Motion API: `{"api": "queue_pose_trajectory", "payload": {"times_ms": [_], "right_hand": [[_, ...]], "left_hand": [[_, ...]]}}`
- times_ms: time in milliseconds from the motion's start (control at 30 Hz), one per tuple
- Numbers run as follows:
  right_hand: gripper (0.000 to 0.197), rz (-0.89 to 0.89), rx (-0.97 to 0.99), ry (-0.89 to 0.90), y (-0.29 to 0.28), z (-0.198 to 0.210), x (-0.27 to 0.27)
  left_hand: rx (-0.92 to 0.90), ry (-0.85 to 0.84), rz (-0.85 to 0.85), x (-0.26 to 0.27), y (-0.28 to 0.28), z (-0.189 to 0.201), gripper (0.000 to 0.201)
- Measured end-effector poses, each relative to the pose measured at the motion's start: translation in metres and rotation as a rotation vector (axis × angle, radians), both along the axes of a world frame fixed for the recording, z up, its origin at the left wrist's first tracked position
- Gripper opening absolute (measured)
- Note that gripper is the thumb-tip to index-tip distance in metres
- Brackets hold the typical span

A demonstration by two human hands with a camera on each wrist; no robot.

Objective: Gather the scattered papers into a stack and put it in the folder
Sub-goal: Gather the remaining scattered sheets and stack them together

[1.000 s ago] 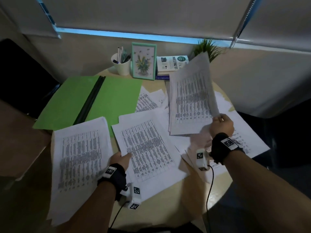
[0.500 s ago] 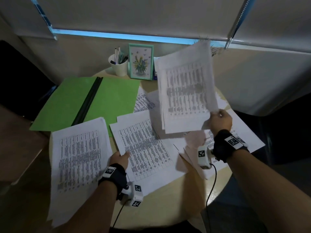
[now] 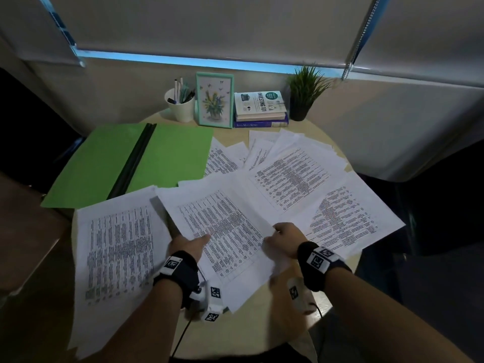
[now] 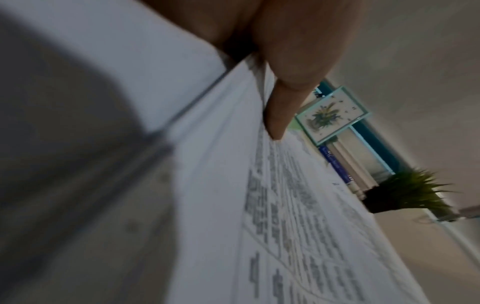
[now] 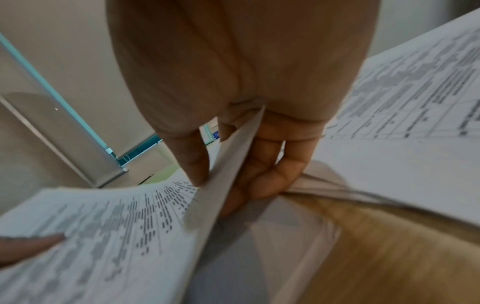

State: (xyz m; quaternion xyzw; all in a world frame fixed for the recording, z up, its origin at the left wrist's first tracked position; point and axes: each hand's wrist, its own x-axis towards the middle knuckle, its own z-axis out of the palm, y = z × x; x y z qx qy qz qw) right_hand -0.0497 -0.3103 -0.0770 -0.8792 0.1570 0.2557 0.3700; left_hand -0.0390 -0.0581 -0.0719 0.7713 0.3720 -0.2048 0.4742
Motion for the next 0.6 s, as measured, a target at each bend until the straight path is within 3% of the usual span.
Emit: {"api": "queue_pose_trajectory", "payload": {"times_ms": [133,300,367,433,467,533,600], "right_hand": [[0.038,-0.006,-0.053,-0.109,-0.011,0.003,0.007],[0.096,-0.302,0.283,-0.214,-0.017,0.024,0.03],[0.107,-0.338,0.438,-0.184,-0.012,0.038,0.04],[0.07,-0.279,0.619,-0.203,-0.003,0.06,0.049],[0.051,-0.28,0.697,-0.242,0.001,0.068,0.055],[0.027,-0.321,0.722,-0.381,0.011,0.089,0.065],[0.025,-0.309,0.671,-0.516,0.017,0.108,0.072]], "left_hand": [[-0.011,-0.109,-0.022,0.004,-0.011,0.023,0.082],[-0.125,-0.247,-0.138,0.016,-0.013,0.06,0.089],[-0.178,-0.274,-0.19,0.025,-0.008,0.074,0.106],[-0.165,-0.336,-0.242,0.033,-0.003,0.089,0.118],[-0.145,-0.365,-0.25,0.037,-0.002,0.095,0.111],[-0.144,-0.47,-0.214,0.041,-0.003,0.112,0.071],[-0.119,-0.55,-0.155,0.045,-0.005,0.12,0.046]]}}
